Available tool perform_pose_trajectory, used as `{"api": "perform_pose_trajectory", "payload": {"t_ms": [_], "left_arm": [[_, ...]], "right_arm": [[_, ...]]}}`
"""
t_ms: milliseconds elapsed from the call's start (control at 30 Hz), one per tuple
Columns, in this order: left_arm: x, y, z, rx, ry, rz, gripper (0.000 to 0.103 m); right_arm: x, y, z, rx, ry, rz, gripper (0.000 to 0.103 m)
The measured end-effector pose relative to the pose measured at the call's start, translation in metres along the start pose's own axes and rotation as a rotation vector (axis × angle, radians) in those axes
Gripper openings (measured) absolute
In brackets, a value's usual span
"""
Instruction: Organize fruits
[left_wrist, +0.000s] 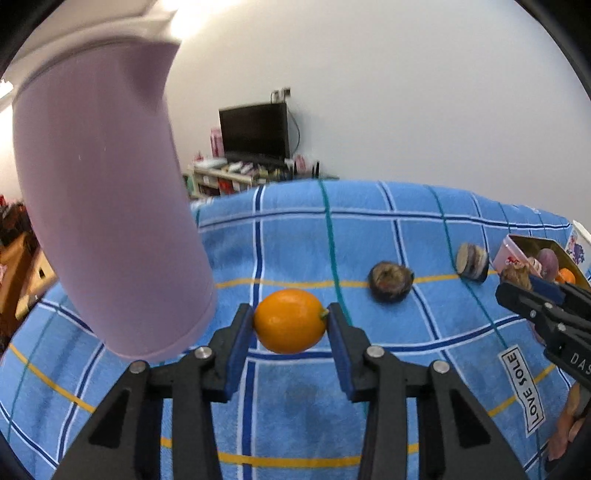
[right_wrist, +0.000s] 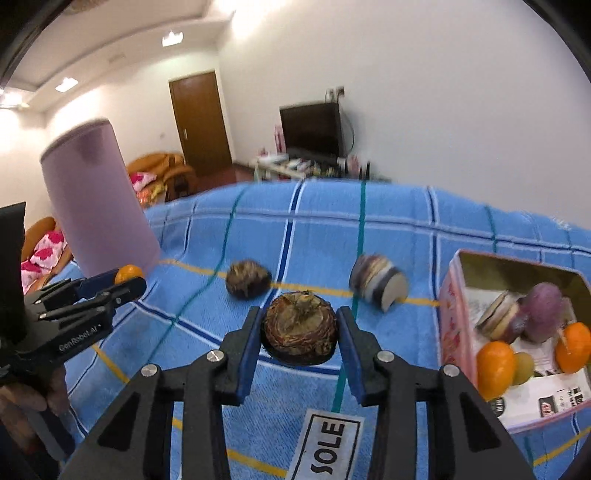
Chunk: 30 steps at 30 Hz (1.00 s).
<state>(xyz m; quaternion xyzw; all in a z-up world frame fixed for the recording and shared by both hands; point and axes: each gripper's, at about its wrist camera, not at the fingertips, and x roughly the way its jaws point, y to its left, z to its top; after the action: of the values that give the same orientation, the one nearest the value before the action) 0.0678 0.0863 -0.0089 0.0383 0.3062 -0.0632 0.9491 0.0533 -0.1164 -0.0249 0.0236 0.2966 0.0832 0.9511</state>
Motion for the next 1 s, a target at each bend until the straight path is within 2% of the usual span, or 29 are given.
{"api": "perform_pose_trajectory", "payload": {"t_ms": [200,367,1000], "left_arm": [[-0.006,-0.016,0.006,0.043,-0.047,0.053,0.043],[-0.011,-0.017,0.005,0.025,-0.058,0.088,0.043],[-0.031,-0.037,-0.006,-0.004,-0.069,0.107,0.043]], "right_arm": [[-0.019,0.010,0.000,-0.054,-0.095,-0.072,0.042],[-0.029,0.016,-0.002,-0.089,-0.131,-0.099,0.042],[-0.051,0.018,-0.017,-0.120,-0.148,-0.116,0.042]]}}
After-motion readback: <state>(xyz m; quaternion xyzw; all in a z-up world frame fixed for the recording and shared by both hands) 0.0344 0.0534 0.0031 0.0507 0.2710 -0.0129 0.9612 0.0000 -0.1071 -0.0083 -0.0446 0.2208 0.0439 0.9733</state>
